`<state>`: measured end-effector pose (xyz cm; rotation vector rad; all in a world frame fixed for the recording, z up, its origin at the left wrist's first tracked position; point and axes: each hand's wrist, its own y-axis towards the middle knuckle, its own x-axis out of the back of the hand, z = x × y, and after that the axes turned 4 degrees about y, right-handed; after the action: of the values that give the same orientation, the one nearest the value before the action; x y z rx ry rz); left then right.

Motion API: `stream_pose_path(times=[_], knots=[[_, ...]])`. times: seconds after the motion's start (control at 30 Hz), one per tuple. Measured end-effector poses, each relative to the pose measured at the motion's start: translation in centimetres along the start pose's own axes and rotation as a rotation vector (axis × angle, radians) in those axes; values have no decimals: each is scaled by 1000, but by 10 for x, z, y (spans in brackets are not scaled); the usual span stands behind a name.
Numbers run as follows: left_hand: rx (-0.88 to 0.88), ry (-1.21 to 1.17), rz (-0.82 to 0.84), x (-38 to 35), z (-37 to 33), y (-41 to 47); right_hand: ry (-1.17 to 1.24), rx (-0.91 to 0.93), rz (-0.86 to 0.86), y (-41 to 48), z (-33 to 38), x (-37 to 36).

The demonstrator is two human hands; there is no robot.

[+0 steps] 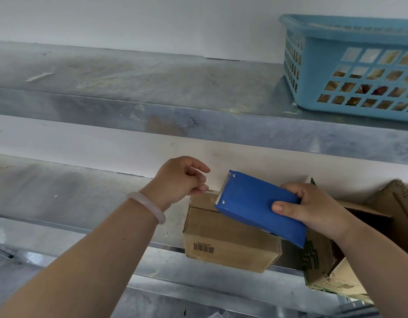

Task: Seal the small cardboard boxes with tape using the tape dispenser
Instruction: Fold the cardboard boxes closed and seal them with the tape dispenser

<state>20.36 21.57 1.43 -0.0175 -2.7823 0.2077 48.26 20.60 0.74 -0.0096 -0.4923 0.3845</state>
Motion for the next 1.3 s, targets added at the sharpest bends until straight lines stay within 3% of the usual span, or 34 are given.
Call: stream_pose_path(times=[0.3, 0.47, 1.1, 1.3], knots=[[240, -301, -6, -9, 32, -2, -71, -35, -22, 8, -3, -8], [291, -383, -24, -13, 43, -1, -115, -66, -16, 13, 4, -10], [323, -438, -103, -11, 48, 5, -306, -134, 96, 18, 29, -3], [269, -340, -172, -11, 54, 0, -380, -135, 108, 23, 30, -7]])
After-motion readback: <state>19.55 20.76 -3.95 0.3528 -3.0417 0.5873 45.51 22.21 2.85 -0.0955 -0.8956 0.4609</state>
